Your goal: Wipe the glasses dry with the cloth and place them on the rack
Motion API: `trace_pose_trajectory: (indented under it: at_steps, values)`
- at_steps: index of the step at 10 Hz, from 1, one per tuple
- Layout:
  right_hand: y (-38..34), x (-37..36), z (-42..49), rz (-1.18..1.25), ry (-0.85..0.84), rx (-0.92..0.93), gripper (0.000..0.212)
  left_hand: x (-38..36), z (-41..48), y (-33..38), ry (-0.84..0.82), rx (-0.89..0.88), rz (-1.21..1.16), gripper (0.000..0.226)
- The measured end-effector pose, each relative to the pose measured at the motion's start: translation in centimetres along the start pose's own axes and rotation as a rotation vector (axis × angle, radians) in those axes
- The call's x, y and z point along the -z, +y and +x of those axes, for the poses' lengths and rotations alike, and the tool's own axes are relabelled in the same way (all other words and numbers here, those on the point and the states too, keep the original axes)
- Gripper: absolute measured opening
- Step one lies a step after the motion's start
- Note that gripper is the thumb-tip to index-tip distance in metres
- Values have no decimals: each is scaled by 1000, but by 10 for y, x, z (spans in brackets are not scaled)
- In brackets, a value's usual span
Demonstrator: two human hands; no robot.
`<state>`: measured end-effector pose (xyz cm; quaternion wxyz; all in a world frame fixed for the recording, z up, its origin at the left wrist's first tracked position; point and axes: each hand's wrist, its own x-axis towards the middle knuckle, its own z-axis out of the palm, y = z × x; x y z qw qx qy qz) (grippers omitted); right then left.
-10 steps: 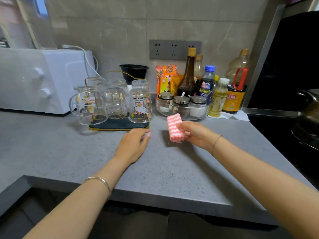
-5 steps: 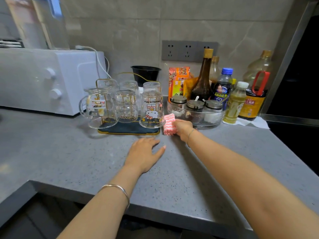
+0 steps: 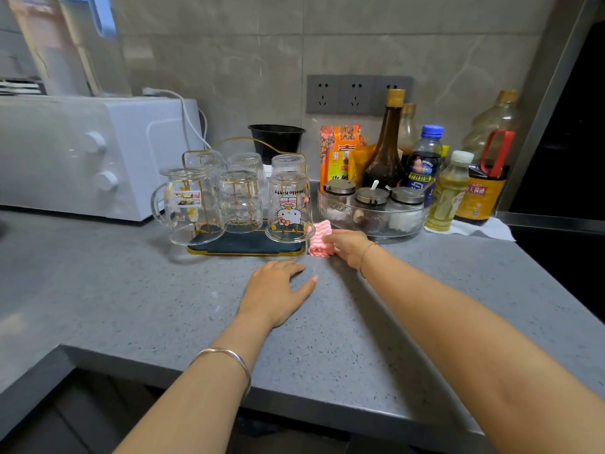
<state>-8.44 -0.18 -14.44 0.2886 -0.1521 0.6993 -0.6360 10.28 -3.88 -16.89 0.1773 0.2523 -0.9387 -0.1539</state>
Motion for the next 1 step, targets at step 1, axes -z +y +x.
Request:
trace_pose_trajectory:
  at_steps: [1]
  values:
    - [3,2,-6,-3,56,14,33,2,1,1,6,-1,-5,56]
